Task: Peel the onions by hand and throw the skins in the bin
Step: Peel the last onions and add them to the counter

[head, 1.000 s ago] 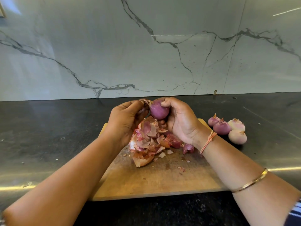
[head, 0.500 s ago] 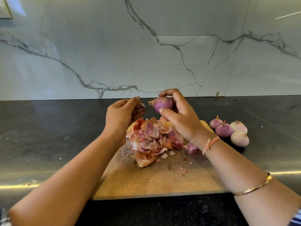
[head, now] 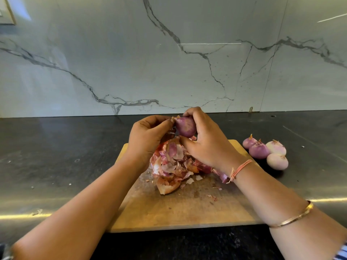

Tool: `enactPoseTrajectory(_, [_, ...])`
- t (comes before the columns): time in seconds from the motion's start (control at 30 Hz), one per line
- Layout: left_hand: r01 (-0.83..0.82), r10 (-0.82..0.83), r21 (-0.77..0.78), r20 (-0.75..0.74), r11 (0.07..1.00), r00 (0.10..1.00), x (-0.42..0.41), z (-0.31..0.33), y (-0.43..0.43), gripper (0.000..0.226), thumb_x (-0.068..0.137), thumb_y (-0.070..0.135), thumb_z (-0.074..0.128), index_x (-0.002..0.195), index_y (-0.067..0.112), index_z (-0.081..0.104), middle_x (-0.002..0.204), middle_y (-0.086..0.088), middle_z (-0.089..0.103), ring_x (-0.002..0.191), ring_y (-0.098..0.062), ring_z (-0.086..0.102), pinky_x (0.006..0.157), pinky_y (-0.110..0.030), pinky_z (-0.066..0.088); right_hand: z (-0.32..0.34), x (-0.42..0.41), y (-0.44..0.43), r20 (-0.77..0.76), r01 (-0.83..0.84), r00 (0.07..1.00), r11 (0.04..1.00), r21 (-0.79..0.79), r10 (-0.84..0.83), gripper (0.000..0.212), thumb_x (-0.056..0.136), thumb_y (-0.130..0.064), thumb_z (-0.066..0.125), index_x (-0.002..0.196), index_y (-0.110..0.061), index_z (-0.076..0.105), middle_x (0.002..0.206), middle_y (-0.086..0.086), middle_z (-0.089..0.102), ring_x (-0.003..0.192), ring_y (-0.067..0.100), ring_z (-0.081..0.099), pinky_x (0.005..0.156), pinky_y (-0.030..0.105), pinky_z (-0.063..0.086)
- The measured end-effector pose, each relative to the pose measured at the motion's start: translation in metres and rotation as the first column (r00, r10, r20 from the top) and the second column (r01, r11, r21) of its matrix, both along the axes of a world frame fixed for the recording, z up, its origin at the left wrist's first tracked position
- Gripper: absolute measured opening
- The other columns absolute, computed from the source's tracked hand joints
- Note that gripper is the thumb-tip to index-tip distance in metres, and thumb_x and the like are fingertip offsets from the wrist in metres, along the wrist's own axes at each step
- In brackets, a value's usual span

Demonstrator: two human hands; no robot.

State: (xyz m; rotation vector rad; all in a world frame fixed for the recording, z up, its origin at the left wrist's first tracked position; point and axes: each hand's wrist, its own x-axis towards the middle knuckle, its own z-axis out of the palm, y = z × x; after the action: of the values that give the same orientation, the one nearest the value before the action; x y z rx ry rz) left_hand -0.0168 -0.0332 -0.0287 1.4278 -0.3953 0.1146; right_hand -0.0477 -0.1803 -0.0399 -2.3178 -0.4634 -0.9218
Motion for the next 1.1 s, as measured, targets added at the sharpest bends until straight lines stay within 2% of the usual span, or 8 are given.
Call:
enactPoseTrajectory(0.17, [-0.012,0.012,0.001,0.004,1.0,1.0,0.0,0.0,-0.001,0.019,0.086,0.005,0.064,0.069,0.012,0.068,0.064,0.002,0.068,0.065,-0.011,0.064,0.07,-0.026,0.056,0.002,-0.004,0.001,0.039,0.061,0.998,0.984,-0.168,-0.055,0.042,0.083,-0.019,0.07,0.114,-0.007,0.044,0.096,0.004,0.054,0.088,0.026,0.053,0.071,0.037,0.046])
enactPoseTrajectory(0.33, [-0.053,0.053,0.007,0.042,0.999,0.998,0.001,-0.001,-0.002,0.024,0.085,0.001,0.064,0.063,0.011,0.064,0.057,0.006,0.065,0.06,-0.008,0.062,0.066,-0.022,0.054,0.004,-0.006,0.002,0.052,0.05,0.998,0.981,-0.186,-0.041,0.041,0.082,-0.019,0.07,0.112,-0.006,0.046,0.091,0.006,0.057,0.083,0.026,0.054,0.067,0.037,0.046])
enactPoseTrajectory(0.5, [-0.084,0.084,-0.002,0.056,0.996,0.995,0.0,-0.001,-0.002,0.024,0.085,0.0,0.062,0.064,0.012,0.064,0.056,0.007,0.064,0.058,-0.006,0.06,0.062,-0.023,0.054,0.003,-0.005,0.004,0.019,-0.001,1.0,0.997,-0.081,0.003,0.04,0.081,-0.017,0.072,0.109,-0.006,0.046,0.091,0.005,0.058,0.081,0.022,0.056,0.066,0.029,0.045])
enactPoseTrajectory(0.6, [-0.062,0.063,-0.038,0.03,0.997,0.998,0.001,0.001,-0.002,0.023,0.086,-0.001,0.061,0.067,0.011,0.065,0.058,0.004,0.065,0.061,-0.01,0.061,0.068,-0.026,0.055,0.002,-0.005,0.005,-0.021,-0.065,0.997,0.993,0.096,0.068,0.039,0.08,-0.014,0.076,0.107,-0.007,0.048,0.091,0.004,0.062,0.077,0.017,0.061,0.066,0.027,0.05])
enactPoseTrajectory(0.67, [-0.033,0.033,-0.077,-0.004,0.997,0.999,0.001,0.002,-0.002,0.023,0.087,-0.002,0.059,0.068,0.009,0.065,0.057,0.004,0.065,0.058,-0.009,0.06,0.066,-0.021,0.055,0.002,-0.003,0.004,-0.071,-0.095,0.991,0.969,0.23,0.114,0.04,0.079,-0.013,0.077,0.108,-0.009,0.051,0.097,0.002,0.064,0.086,0.014,0.064,0.076,0.029,0.054])
enactPoseTrajectory(0.8, [0.021,-0.036,-0.174,-0.084,0.984,0.996,0.003,0.003,-0.002,0.021,0.089,0.0,0.059,0.07,0.006,0.065,0.057,0.001,0.064,0.058,-0.009,0.059,0.065,-0.018,0.054,0.005,0.001,0.003,-0.146,-0.187,0.943,0.841,0.507,0.298,0.031,0.08,-0.005,0.074,0.103,-0.021,0.059,0.102,-0.007,0.065,0.096,0.006,0.062,0.091,0.026,0.051])
enactPoseTrajectory(0.93, [0.068,-0.107,-0.248,-0.149,0.966,0.983,0.002,0.005,-0.002,0.017,0.089,0.001,0.059,0.074,0.005,0.066,0.058,0.001,0.064,0.056,-0.006,0.059,0.062,-0.015,0.053,0.007,0.0,0.002,-0.166,-0.227,0.841,0.614,0.756,0.515,0.027,0.084,0.001,0.063,0.106,-0.015,0.065,0.106,0.004,0.068,0.101,0.015,0.063,0.095,0.03,0.05])
enactPoseTrajectory(1.1, [0.104,-0.165,-0.292,-0.192,0.951,0.967,-0.001,0.008,-0.002,0.019,0.09,-0.001,0.056,0.074,0.004,0.066,0.055,0.0,0.062,0.053,-0.006,0.056,0.055,-0.013,0.05,0.011,-0.001,0.004,-0.156,-0.15,0.751,0.397,0.906,0.642,0.024,0.09,0.0,0.052,0.113,-0.001,0.06,0.099,0.012,0.063,0.078,0.016,0.061,0.067,0.023,0.053])
